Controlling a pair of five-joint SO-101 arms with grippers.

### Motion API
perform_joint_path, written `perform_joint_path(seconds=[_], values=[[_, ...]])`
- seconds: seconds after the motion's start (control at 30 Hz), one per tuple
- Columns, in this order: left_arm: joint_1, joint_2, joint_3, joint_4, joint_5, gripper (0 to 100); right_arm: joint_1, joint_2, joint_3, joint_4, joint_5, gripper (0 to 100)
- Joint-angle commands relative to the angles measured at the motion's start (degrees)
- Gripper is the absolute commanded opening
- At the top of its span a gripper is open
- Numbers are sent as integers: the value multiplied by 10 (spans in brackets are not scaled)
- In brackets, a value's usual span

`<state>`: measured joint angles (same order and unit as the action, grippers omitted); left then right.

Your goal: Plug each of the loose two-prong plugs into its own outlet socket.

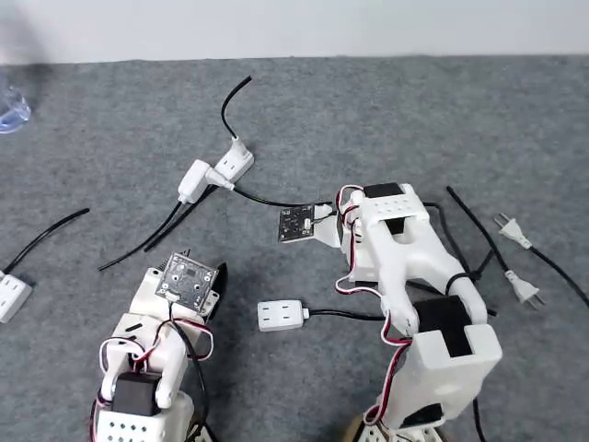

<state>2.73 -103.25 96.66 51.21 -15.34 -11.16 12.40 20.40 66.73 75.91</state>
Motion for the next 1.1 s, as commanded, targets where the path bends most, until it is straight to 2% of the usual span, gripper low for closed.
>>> perform_joint_path(seconds=[0.0,0.33,0.6,1.07], values=[[2,-5,-2,4,-4,198,21,-24,-4,-7,-4,144],[2,-5,-2,4,-4,198,18,-28,7,-9,-7,144],[2,-5,-2,4,-4,198,9,-28,52,-67,-7,144],[3,-5,-2,4,-4,198,0,-34,50,-65,-9,144]])
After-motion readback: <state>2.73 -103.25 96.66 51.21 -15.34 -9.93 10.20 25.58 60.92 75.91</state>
